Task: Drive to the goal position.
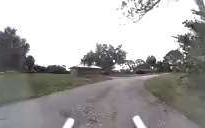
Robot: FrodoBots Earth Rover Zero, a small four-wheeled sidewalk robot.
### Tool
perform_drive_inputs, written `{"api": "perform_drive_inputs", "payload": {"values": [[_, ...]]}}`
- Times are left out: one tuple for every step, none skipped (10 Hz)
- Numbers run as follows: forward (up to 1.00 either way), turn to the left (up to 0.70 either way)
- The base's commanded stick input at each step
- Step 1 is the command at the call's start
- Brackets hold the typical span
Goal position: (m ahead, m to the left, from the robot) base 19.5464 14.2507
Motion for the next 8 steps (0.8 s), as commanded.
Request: {"api": "perform_drive_inputs", "payload": {"values": [[0.69, 0.03], [0.69, 0.03], [0.69, 0.03], [0.69, 0.03], [0.69, 0.03], [0.69, 0.03], [0.69, 0.03], [0.69, 0.03]]}}
